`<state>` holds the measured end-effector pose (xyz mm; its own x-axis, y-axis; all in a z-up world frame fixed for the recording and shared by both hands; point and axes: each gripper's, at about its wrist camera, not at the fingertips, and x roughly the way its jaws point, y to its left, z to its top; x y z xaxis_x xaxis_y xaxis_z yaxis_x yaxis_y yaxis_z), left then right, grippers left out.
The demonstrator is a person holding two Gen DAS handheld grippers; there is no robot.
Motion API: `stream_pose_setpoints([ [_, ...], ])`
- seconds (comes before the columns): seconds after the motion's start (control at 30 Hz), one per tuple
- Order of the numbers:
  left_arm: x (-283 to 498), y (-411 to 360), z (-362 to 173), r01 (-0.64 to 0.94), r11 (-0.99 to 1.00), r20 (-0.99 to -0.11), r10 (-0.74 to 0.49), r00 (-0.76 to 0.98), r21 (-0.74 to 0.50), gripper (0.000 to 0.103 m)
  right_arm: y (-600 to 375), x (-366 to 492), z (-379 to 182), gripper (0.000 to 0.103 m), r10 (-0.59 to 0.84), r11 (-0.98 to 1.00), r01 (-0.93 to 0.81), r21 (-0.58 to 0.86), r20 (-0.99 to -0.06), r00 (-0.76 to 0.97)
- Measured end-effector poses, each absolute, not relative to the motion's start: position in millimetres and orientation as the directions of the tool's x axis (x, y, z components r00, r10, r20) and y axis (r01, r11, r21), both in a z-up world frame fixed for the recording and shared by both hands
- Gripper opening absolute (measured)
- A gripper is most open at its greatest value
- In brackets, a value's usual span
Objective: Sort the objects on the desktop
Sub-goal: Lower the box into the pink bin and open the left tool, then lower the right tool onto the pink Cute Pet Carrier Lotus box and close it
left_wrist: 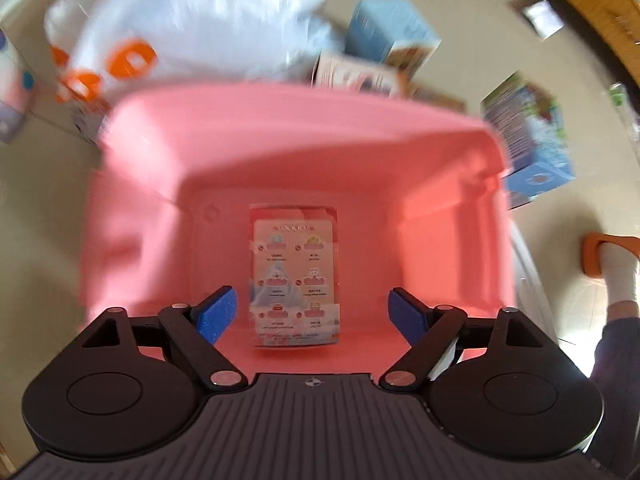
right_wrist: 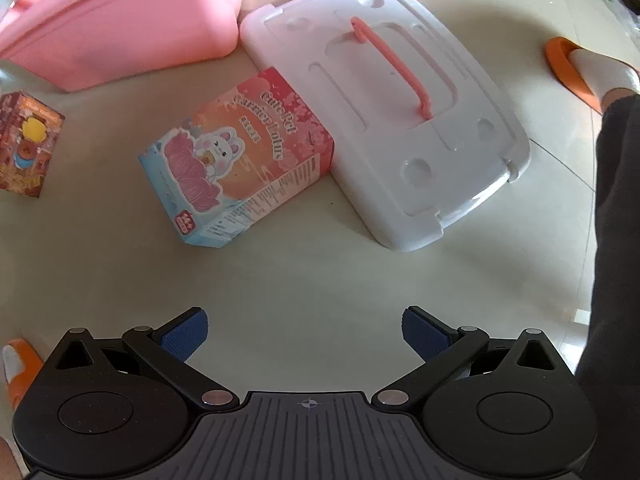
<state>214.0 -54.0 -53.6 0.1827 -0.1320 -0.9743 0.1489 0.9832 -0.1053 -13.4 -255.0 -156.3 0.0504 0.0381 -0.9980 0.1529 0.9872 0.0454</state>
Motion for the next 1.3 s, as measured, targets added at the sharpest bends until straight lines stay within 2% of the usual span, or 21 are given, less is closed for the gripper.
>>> stream_pose_setpoints([
  [0.2, 188, -47, 0, 0.115, 0.993, -0.966, -0.005, 0.258, 0.025, 0.092, -253, -24, -149, 0.103, 0.012, 0.985, 0.174, 0.023, -0.998, 0.063],
  [0.53, 97, -29, 80, 0.025, 0.999, -0.960, 0.022, 0.280, 0.030, 0.092, -245, -20, -132, 0.103, 0.039, 0.985, 0.165, 0.056, -0.994, 0.102],
  [0.73, 70, -45, 123, 0.178, 0.979, -0.958, 0.044, 0.282, 0.097, 0.092, -247, -11, -136, 0.103, 0.038, 0.978, 0.200, 0.058, -0.994, 0.100],
  [0.83, 70, -52, 140, 0.222, 0.970, -0.958, 0.028, 0.287, 0.095, 0.092, -247, -6, -137, 0.103, 0.028, 0.980, 0.195, 0.049, -0.993, 0.111],
  [1.03, 72, -70, 172, 0.297, 0.955, -0.959, -0.100, 0.264, -0.018, 0.092, -258, 10, -140, 0.103, 0.036, 0.969, 0.237, 0.064, -0.992, 0.123],
  [1.3, 76, -77, 192, 0.324, 0.937, -0.943, -0.219, 0.252, -0.130, 0.093, -264, 33, -144, 0.103, 0.032, 0.956, 0.283, 0.075, -0.988, 0.152],
])
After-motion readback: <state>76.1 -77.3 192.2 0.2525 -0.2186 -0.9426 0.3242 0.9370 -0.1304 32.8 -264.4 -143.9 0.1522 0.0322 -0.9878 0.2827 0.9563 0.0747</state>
